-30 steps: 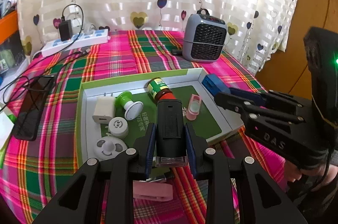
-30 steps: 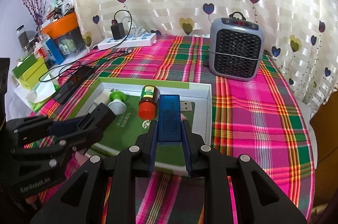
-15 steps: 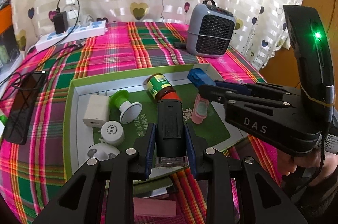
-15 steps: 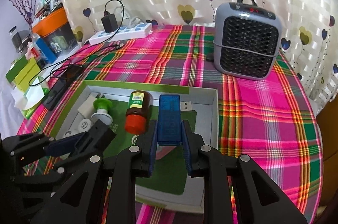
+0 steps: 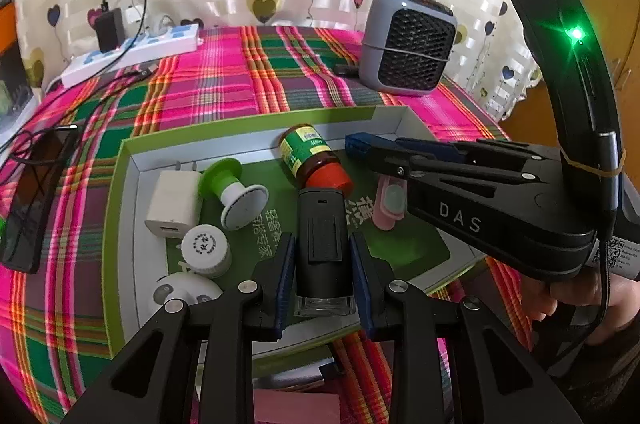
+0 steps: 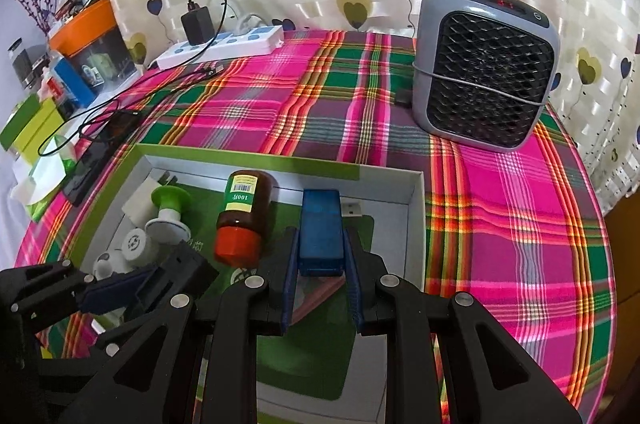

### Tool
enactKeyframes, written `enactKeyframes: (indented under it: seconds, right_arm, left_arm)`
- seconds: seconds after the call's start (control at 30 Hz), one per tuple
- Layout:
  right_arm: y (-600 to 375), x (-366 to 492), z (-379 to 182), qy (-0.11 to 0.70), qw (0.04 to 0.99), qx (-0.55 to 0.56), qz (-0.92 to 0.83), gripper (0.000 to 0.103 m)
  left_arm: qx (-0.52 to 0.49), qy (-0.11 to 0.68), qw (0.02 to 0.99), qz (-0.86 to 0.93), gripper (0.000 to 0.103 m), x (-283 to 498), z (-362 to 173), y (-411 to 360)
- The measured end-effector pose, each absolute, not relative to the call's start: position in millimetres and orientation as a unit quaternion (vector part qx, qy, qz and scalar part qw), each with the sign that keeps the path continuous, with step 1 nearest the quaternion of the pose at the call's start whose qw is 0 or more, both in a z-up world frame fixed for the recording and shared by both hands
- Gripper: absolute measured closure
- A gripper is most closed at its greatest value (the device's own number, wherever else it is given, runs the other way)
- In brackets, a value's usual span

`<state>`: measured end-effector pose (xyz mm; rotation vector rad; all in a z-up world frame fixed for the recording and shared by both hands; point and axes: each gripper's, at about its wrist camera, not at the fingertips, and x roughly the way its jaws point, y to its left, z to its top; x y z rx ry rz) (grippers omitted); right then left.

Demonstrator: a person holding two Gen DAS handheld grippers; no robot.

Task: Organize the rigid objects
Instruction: 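Carry the black drive with the left tool while the right tool carries the blue drive over the box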

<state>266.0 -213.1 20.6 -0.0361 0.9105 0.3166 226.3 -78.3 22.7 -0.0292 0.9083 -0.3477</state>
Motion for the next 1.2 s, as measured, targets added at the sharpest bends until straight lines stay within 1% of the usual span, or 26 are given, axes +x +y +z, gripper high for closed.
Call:
enactKeyframes:
  seconds: [0.3, 1.03, 1.13, 1.2]
  right_arm:
    - [-211.7, 267.3, 19.7, 0.436, 0.887, -0.024, 0.151, 0.080]
    - [-214.8, 266.7, 19.3, 0.439, 0.886, -0.001, 0.153, 0.080]
    - [-214.7, 266.0, 19.6, 0.438, 0.886, -0.001, 0.152, 0.080]
    - [-214.8, 264.8, 20.1, 0.437, 0.887, 0.001, 0.151, 0.080]
  left_arm:
    - [-0.014, 0.441, 0.882, -0.167, 0.077, 228.4, 19.0, -80.3]
    - [-0.009, 0.446, 0.880, -0.164, 0.077, 228.4, 17.8, -82.2]
    - [-0.007, 0.446, 0.880, -0.164, 0.076, 227.5, 18.6, -82.7]
    - [-0.007, 0.445, 0.881, -0.163, 0.074, 227.2, 19.1, -82.8]
